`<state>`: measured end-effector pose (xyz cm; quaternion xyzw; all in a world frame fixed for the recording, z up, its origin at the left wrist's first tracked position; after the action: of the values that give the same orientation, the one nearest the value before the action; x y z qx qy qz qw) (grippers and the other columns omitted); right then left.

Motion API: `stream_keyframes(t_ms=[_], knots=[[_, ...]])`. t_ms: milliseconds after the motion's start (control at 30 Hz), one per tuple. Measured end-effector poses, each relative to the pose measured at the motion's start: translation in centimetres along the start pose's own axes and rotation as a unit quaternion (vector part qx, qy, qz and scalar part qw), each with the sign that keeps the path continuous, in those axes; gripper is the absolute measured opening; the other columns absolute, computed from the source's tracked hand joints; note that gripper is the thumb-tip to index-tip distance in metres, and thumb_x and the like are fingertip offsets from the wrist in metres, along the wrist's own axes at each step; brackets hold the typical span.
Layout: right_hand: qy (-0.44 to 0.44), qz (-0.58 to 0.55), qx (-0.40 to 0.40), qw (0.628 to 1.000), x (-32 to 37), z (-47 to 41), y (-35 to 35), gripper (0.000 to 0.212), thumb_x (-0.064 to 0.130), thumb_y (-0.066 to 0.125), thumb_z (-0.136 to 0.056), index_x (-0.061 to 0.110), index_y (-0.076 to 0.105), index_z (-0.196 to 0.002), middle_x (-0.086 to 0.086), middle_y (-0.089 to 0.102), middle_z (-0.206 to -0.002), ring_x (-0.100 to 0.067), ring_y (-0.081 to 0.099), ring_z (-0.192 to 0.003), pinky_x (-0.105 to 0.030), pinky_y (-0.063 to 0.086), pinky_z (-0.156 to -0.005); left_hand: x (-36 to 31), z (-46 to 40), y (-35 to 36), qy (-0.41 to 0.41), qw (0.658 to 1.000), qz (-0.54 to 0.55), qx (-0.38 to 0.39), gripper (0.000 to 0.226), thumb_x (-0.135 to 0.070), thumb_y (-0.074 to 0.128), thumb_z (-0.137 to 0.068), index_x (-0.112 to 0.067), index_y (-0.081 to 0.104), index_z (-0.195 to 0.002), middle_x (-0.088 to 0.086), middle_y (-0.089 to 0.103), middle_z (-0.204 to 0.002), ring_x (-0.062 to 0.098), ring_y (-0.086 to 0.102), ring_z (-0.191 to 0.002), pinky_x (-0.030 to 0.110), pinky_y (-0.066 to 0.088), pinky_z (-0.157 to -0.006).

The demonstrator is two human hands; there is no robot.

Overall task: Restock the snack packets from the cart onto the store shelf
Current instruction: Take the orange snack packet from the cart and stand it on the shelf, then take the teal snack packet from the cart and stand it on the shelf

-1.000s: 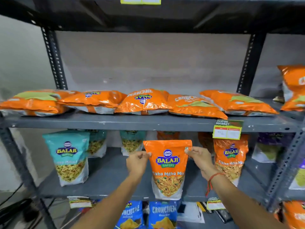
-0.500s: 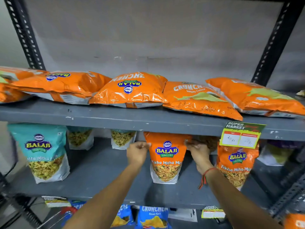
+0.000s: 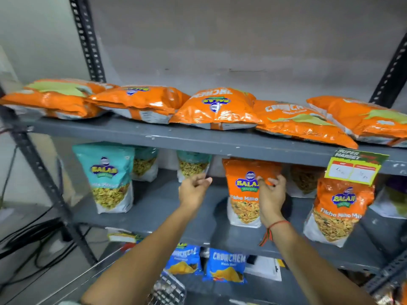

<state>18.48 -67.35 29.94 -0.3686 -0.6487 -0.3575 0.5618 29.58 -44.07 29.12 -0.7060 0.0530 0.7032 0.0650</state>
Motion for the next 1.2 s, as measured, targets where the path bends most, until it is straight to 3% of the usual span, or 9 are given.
stream_keyframes(t_ms=[100,200,367,533,633,767,900,1033,1200], knots=[[-0.036,-0.032,0.072,0.996,1.8,5.3,4.8,0.044,0.018,0.068,-0.08,0.02,0.052,-0.121,-0.006,0.06,-0.099,-0.021,0.062,-0.089,-0.034,0.051,-0.086,-0.6,1.7,-7.0,0.021,0.999,-0.01,-0.03,0.017,-0.035,0.074,-0.068,-0.029,0.07,-0.083,0.004,0.073,-0.082,0.013,0.063,-0.075,0.034,0.049,-0.075],[-0.068,-0.048,0.176,0.981,3.4,12.5,10.0,0.034,0.011,0.065,-0.083,0.02,0.056,-0.114,0.002,0.057,-0.083,-0.001,0.055,-0.071,-0.013,0.045,-0.073,-0.7,4.3,-15.9,0.026,0.996,-0.003,-0.082,0.019,-0.022,0.075,-0.075,-0.019,0.07,-0.093,0.004,0.069,-0.078,0.01,0.062,-0.07,0.029,0.047,-0.071],[-0.049,0.014,0.376,0.925,0.7,25.1,17.3,0.019,0.016,0.065,-0.086,0.02,0.062,-0.104,0.008,0.059,-0.075,0.0,0.055,-0.07,-0.021,0.043,-0.074,2.6,10.3,-30.3,0.016,0.982,-0.084,-0.171,0.02,-0.01,0.07,-0.08,0.001,0.069,-0.097,0.016,0.071,-0.087,-0.015,0.056,-0.053,0.012,0.048,-0.066],[0.013,0.151,0.58,0.801,-10.2,36.5,21.6,0.018,0.004,0.066,-0.083,0.005,0.063,-0.101,0.0,0.061,-0.08,0.002,0.06,-0.069,-0.006,0.044,-0.064,12.2,19.5,-42.9,-0.169,0.916,-0.26,-0.254,0.023,-0.024,0.068,-0.081,-0.01,0.074,-0.099,0.016,0.075,-0.1,0.024,0.07,-0.097,0.03,0.05,-0.081],[0.059,0.248,0.66,0.706,-18.4,40.4,22.1,0.022,0.006,0.07,-0.08,0.012,0.059,-0.098,-0.003,0.057,-0.079,-0.014,0.058,-0.077,-0.008,0.045,-0.063,19.8,24.6,-47.2,-0.319,0.851,-0.352,-0.226,0.029,-0.026,0.057,-0.075,-0.004,0.07,-0.088,0.028,0.071,-0.096,0.042,0.066,-0.097,0.042,0.053,-0.081],[0.117,0.345,0.71,0.602,-26.9,42.8,22.0,0.025,-0.001,0.065,-0.083,0.013,0.05,-0.097,-0.001,0.051,-0.079,-0.003,0.052,-0.068,-0.008,0.044,-0.063,29.0,29.6,-47.9,-0.459,0.789,-0.391,-0.117,0.049,-0.036,0.046,-0.075,-0.008,0.061,-0.112,0.024,0.066,-0.117,0.041,0.062,-0.109,0.043,0.051,-0.09],[0.14,0.391,0.737,0.533,-32.6,44.8,23.2,0.042,0.003,0.068,-0.079,0.02,0.045,-0.11,0.0,0.057,-0.093,0.0,0.058,-0.069,-0.036,0.05,-0.086,33.5,30.5,-44.4,-0.507,0.804,-0.285,-0.124,0.049,-0.023,0.068,-0.078,-0.015,0.057,-0.125,0.014,0.07,-0.114,0.029,0.064,-0.109,0.033,0.048,-0.088],[0.165,0.366,0.726,0.559,-35.8,47.0,24.8,0.048,-0.016,0.068,-0.071,0.003,0.056,-0.113,0.007,0.066,-0.078,-0.013,0.062,-0.073,-0.025,0.052,-0.07,36.6,30.6,-43.2,-0.516,0.803,-0.156,-0.255,0.045,-0.031,0.075,-0.071,-0.014,0.066,-0.112,0.009,0.075,-0.104,0.026,0.068,-0.099,0.029,0.046,-0.077],[0.04,0.394,0.688,0.609,-37.2,47.4,24.7,0.017,0.018,0.073,-0.076,0.013,0.074,-0.093,-0.009,0.074,-0.087,-0.02,0.067,-0.072,-0.022,0.045,-0.054,36.8,29.9,-42.6,-0.494,0.783,-0.124,-0.357,0.029,-0.032,0.077,-0.07,-0.013,0.075,-0.092,0.011,0.077,-0.085,0.019,0.063,-0.07,0.028,0.042,-0.059]])
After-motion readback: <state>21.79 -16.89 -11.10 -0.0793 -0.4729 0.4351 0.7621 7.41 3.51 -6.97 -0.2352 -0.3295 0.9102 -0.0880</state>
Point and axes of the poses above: each hand's wrist, its own z-axis away from the middle knuckle, its own y-axis out of the palm, x = y × z, the point moved 7 cm from there along -z, towards the middle knuckle
